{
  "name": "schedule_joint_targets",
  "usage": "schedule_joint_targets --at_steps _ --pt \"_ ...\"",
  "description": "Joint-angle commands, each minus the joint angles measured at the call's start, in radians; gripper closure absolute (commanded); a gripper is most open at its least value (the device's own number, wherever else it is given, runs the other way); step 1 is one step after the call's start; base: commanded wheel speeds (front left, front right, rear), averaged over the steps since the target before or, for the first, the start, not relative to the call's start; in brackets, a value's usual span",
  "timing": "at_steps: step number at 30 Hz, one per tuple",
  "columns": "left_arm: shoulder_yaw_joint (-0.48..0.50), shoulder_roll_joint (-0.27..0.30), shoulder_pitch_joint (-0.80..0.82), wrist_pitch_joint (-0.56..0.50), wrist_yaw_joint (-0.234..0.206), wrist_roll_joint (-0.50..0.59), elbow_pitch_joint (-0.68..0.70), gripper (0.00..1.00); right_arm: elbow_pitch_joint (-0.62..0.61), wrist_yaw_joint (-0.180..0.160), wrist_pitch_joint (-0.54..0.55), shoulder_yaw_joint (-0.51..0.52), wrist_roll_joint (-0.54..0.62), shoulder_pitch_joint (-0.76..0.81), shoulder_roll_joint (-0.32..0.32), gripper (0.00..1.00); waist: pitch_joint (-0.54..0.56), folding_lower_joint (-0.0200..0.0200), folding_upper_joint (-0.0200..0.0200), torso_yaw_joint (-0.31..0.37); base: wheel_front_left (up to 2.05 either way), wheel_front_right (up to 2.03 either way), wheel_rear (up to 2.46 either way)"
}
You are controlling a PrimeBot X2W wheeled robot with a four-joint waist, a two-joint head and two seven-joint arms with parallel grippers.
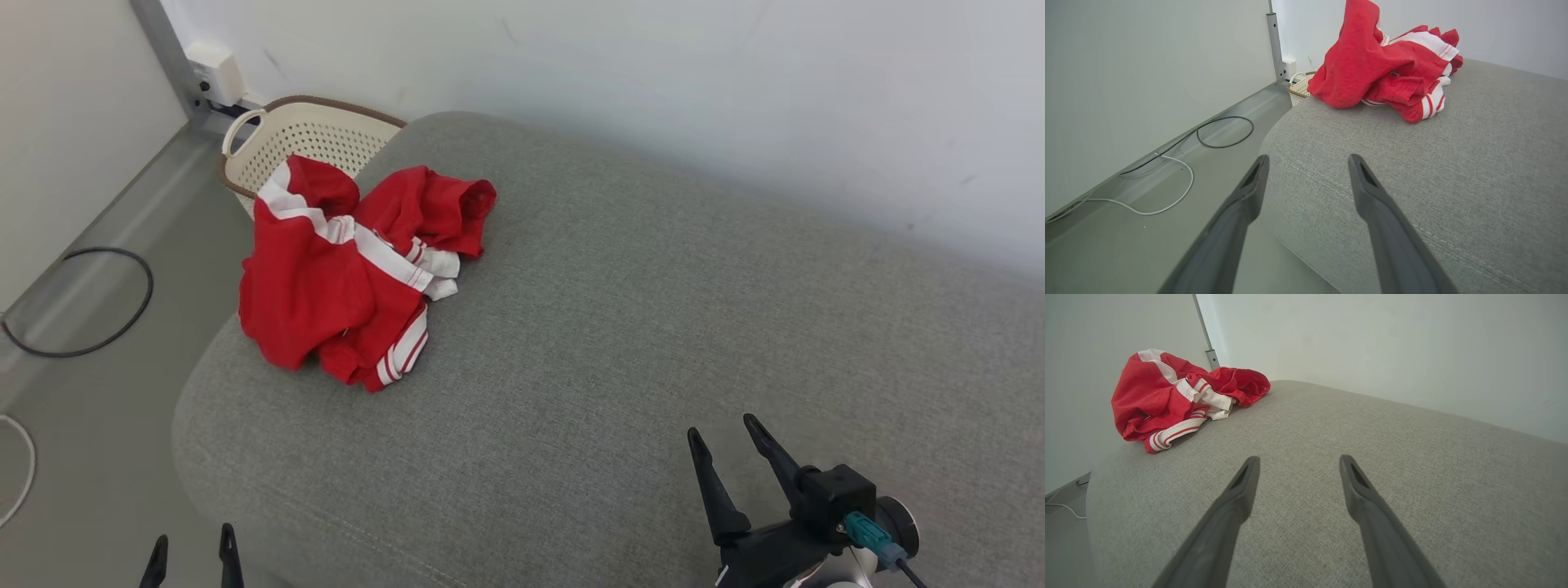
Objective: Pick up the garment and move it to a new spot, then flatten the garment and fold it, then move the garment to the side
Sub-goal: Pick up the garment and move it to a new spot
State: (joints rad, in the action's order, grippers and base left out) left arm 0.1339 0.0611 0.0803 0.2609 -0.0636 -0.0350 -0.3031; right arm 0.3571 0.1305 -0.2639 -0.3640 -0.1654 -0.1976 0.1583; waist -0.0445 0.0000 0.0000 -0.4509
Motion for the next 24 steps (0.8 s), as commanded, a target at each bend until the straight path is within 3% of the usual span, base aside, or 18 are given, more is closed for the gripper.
schedule_joint_targets --at_steps 1,13,24 --pt "0.007 0.001 -0.009 0.007 -0.001 -0.014 0.005 0.00 0.001 0.000 -0.001 -0.004 -0.004 -0.008 0.003 0.00 -0.006 0.0000 0.0000 -0.025 0.00 0.00 0.00" --pt "0.084 -0.002 0.086 0.007 0.109 -0.071 -0.035 0.00 -0.001 0.000 -0.001 -0.021 -0.010 -0.026 0.035 0.00 -0.052 0.0000 0.0000 0.050 0.00 0.00 0.00" --pt "0.131 0.104 0.334 0.006 0.161 -0.025 -0.134 0.00 -0.009 0.000 -0.001 -0.028 -0.018 -0.061 0.084 0.00 -0.145 0.0000 0.0000 0.129 0.00 0.00 0.00"
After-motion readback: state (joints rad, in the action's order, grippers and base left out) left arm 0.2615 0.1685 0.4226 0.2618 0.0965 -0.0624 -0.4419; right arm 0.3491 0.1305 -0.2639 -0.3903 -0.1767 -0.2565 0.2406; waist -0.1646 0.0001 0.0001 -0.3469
